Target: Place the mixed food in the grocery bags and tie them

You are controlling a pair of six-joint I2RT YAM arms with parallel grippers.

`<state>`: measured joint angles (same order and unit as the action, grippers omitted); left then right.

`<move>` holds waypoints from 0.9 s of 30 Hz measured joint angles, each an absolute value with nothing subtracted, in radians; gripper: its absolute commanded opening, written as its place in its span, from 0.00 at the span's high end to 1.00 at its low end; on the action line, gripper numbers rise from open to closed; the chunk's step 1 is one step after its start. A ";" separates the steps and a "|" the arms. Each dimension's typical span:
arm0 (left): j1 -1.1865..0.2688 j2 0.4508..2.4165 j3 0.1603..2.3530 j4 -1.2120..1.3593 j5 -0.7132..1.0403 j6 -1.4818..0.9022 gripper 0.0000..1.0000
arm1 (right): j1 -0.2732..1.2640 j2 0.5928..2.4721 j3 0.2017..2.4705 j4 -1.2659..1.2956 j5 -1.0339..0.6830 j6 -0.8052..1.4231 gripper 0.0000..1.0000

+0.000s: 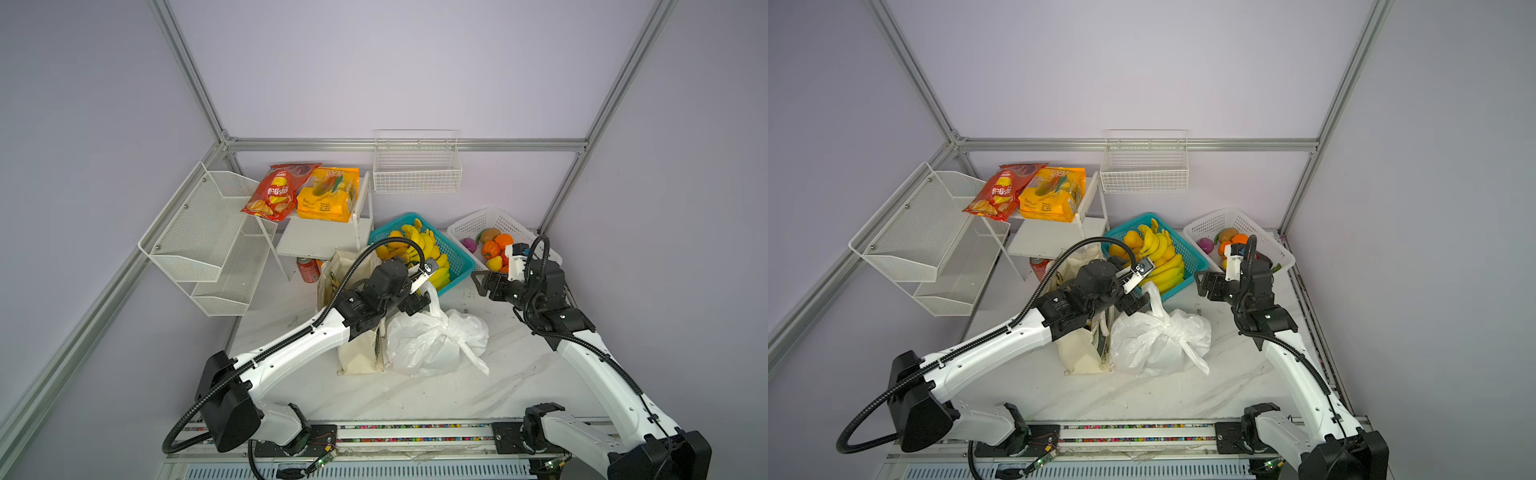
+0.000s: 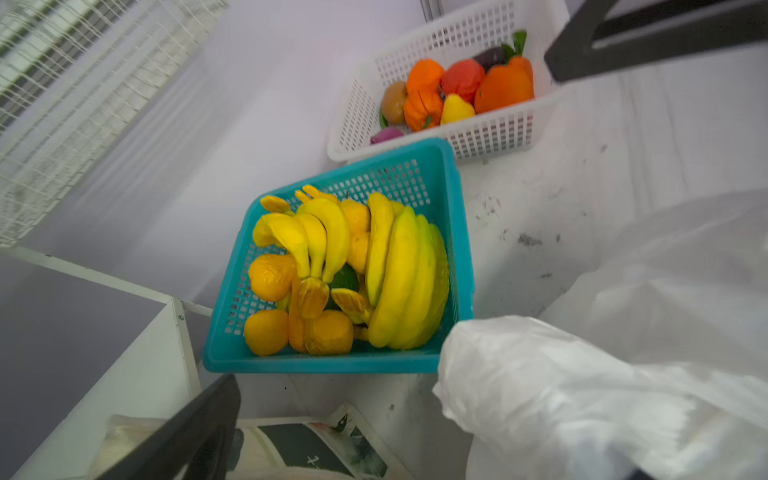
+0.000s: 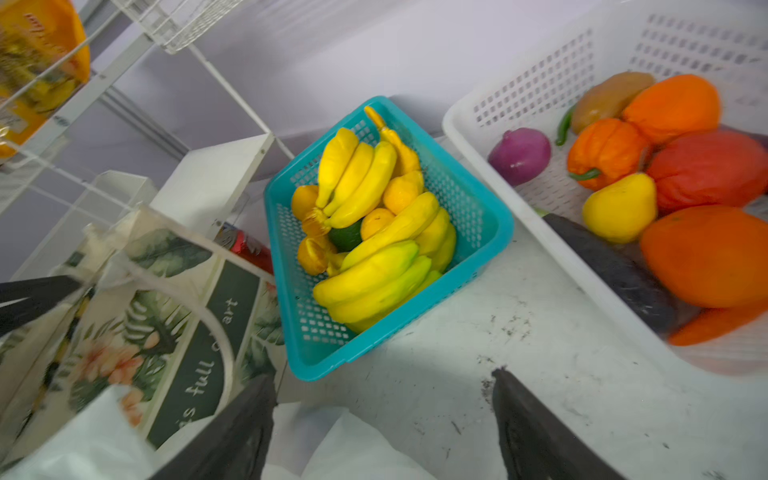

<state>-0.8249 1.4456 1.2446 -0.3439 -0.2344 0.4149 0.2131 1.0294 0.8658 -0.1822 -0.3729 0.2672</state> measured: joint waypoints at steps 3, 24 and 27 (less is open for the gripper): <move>-0.816 1.509 1.266 -0.461 -0.228 0.523 0.00 | 0.287 0.998 0.852 -0.177 -0.448 0.247 0.16; -0.612 1.283 1.310 -0.488 0.383 0.589 0.04 | 0.624 1.007 0.584 -0.059 -0.184 0.456 0.40; -0.670 1.199 1.250 -0.411 0.413 0.561 0.04 | 0.624 1.049 0.617 -0.060 -0.157 0.455 0.40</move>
